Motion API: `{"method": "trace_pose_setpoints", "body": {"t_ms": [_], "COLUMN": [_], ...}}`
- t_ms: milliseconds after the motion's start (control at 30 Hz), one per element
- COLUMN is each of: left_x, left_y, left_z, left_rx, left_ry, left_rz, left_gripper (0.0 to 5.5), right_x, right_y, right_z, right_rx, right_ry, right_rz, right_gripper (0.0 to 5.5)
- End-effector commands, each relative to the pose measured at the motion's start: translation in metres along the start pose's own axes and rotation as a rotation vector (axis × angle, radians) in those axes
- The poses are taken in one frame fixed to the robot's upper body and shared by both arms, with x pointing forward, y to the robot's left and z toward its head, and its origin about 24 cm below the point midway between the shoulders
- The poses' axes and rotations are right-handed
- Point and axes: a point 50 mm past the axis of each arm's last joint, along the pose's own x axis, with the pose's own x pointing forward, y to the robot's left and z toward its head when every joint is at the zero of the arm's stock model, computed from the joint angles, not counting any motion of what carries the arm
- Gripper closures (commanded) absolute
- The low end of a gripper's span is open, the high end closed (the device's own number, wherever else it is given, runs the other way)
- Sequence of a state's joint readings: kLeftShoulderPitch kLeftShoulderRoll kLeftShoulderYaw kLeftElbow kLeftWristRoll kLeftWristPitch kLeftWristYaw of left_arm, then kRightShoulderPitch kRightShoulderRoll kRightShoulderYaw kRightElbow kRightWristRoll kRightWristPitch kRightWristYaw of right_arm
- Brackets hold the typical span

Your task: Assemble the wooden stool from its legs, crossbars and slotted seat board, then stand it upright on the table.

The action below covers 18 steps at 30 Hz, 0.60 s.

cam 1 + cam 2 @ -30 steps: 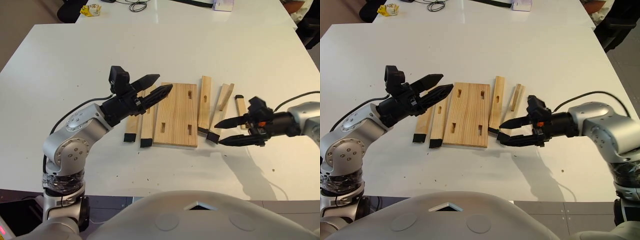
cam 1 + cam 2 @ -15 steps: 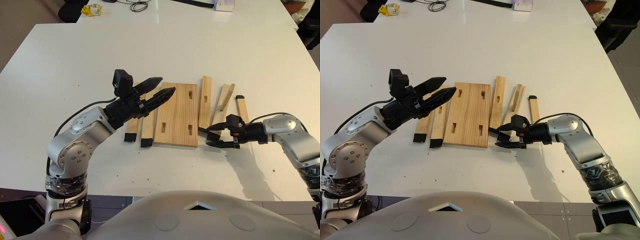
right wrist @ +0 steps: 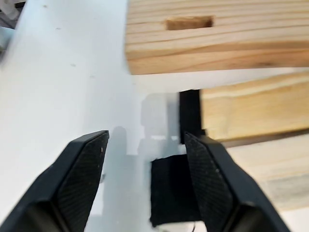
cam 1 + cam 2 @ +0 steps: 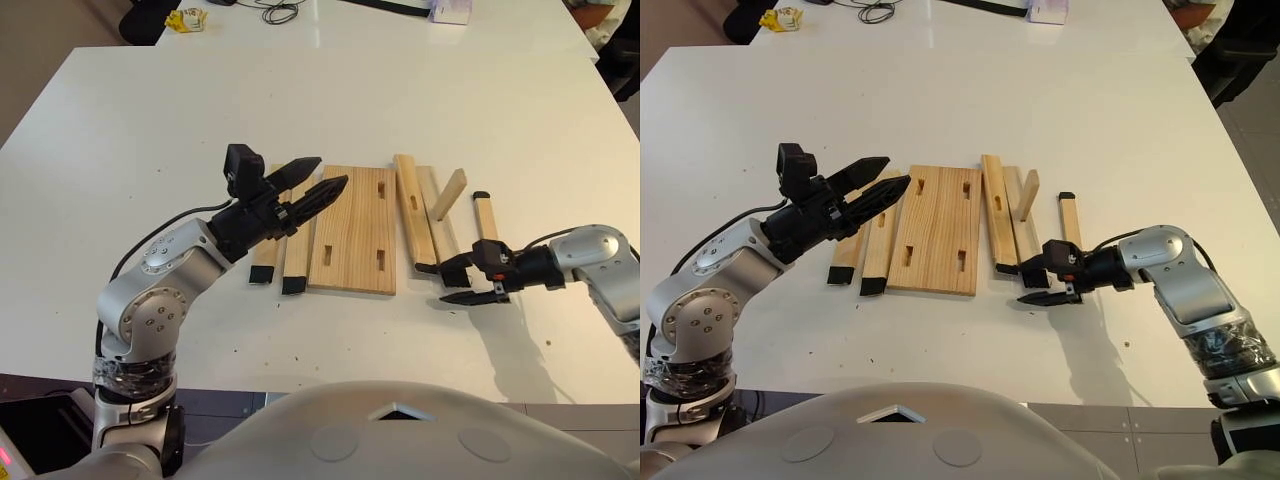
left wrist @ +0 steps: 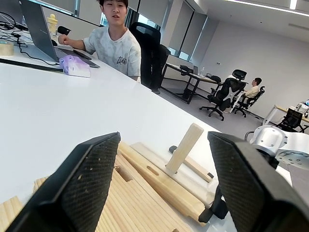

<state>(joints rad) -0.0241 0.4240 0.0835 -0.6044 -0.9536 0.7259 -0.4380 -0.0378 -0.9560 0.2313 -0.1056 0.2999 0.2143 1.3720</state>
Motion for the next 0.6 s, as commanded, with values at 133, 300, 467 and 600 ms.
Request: {"method": "trace_pose_setpoints", "body": {"t_ms": [133,300,467,600], "left_x": [-0.002,-0.005,-0.008,-0.013], "left_y": [-0.001,0.0,-0.003,-0.006], "left_z": [-0.001,-0.001,-0.002,-0.006], "left_rx": [0.016,0.024,0.025,0.015], "left_ry": [-0.02,-0.031,-0.041,-0.045], "left_rz": [0.027,0.046,0.072,0.099], "left_gripper": [2.15,2.15,2.15,2.15], "right_x": [-0.028,-0.036,-0.039,-0.051], "right_y": [-0.01,-0.015,0.011,0.016], "right_z": [0.043,0.061,0.067,0.067], "right_rx": [-0.018,-0.009,0.103,0.227], "right_ry": [-0.112,-0.067,0.088,0.253], "right_rz": [-0.086,-0.276,-0.202,-0.209], "right_gripper": [2.63,2.63,2.63,2.63]}}
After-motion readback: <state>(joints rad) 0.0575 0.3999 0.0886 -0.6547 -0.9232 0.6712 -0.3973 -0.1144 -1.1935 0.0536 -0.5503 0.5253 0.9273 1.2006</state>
